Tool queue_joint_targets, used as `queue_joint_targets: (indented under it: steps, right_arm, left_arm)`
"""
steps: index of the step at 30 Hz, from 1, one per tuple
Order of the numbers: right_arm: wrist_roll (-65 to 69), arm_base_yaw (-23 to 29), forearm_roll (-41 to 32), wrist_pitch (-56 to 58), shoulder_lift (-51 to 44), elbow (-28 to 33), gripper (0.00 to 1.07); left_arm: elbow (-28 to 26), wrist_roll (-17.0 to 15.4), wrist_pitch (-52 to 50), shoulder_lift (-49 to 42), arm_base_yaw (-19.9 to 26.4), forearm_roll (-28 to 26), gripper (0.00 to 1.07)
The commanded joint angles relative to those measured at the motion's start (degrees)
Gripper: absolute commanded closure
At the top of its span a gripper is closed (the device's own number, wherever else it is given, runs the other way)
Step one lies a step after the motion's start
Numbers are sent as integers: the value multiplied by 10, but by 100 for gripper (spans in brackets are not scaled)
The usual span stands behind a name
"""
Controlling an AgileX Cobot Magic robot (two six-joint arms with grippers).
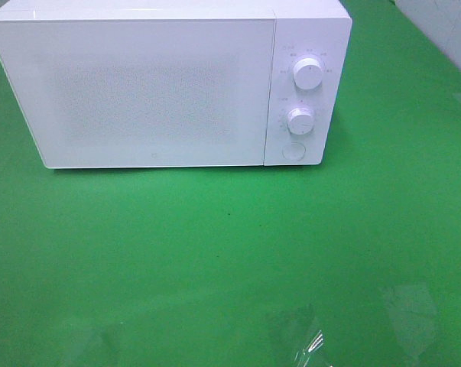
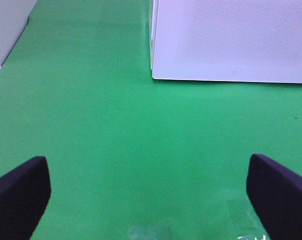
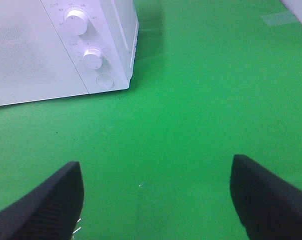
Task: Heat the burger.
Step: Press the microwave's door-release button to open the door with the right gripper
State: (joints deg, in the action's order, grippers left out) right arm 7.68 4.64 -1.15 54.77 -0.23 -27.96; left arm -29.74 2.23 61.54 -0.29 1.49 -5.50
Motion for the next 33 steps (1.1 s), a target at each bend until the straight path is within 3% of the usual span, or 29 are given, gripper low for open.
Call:
queue_joint_targets:
  steps: [1, 21, 33]
  right_arm:
    - [5, -5, -5, 0, -14, 1, 31]
    - [12, -5, 5, -1, -9, -1, 31]
    - [2, -5, 11, -108, 147, -33, 31]
  left_arm:
    - [1, -3, -3, -7, 2, -2, 8]
    - [1, -2, -3, -8, 2, -2, 8]
    - [1, -2, -3, -8, 2, -2, 8]
